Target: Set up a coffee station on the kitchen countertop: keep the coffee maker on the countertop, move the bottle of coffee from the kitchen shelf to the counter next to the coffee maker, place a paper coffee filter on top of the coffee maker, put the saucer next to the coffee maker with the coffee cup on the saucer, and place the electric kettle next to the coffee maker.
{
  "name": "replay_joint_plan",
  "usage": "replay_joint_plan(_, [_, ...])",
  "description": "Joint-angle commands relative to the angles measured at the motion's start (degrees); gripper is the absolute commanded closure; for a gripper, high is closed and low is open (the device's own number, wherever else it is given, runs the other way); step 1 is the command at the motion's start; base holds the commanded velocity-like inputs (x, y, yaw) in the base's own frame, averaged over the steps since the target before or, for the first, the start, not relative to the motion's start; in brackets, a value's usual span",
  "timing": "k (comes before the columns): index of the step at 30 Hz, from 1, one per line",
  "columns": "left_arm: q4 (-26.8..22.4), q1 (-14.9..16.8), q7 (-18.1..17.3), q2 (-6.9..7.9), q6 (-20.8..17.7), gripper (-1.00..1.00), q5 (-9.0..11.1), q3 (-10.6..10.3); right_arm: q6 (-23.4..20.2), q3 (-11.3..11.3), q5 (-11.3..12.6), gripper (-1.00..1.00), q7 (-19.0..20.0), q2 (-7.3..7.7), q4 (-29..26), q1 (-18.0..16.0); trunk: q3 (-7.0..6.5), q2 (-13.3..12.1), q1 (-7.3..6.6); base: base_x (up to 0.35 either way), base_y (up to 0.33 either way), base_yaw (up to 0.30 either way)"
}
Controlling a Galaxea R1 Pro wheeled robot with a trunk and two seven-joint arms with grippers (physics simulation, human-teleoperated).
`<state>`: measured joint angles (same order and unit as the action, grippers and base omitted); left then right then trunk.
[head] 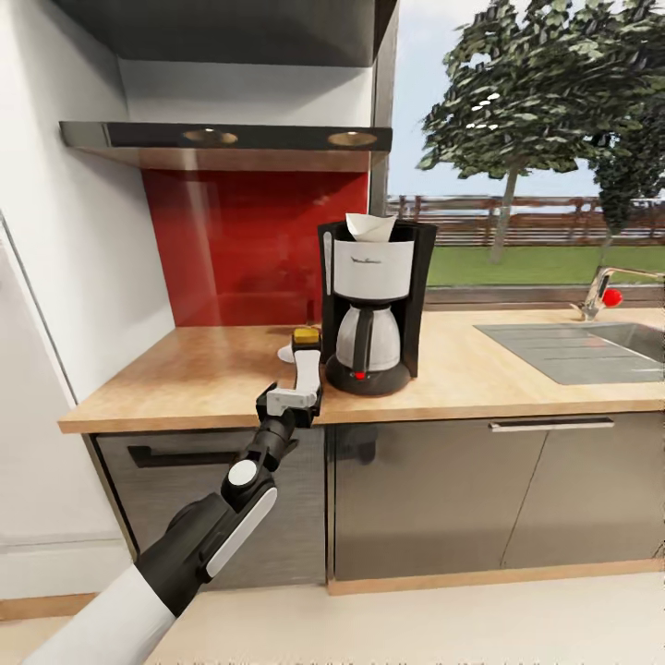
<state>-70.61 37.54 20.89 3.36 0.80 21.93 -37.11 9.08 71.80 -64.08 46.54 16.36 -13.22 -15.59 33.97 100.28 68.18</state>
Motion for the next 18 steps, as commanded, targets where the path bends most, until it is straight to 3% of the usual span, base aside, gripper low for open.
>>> replay_joint_plan(1, [-0.08, 0.08, 0.38, 0.07, 0.08, -1.00, 0.48, -0.24, 0.33, 0.45, -0.61, -1.00, 0.20, -0.01, -0.05, -0.06, 0.06, 0.03, -0.02, -0.230, 0.000, 0.000])
replay_joint_plan(13, [-0.22, 0.08, 0.20, 0.07, 0.15, -1.00, 0.50, -0.99, 0.33, 0.45, -0.61, -1.00, 0.22, -0.01, -0.05, -0.06, 0.06, 0.03, -0.02, -0.189, 0.000, 0.000])
replay_joint_plan(18, [-0.23, 0.08, 0.14, 0.07, 0.16, -1.00, 0.53, -1.03, 0.33, 0.45, -0.61, -1.00, 0.22, -0.01, -0.05, -0.07, 0.06, 0.03, -0.02, -0.056, 0.000, 0.000])
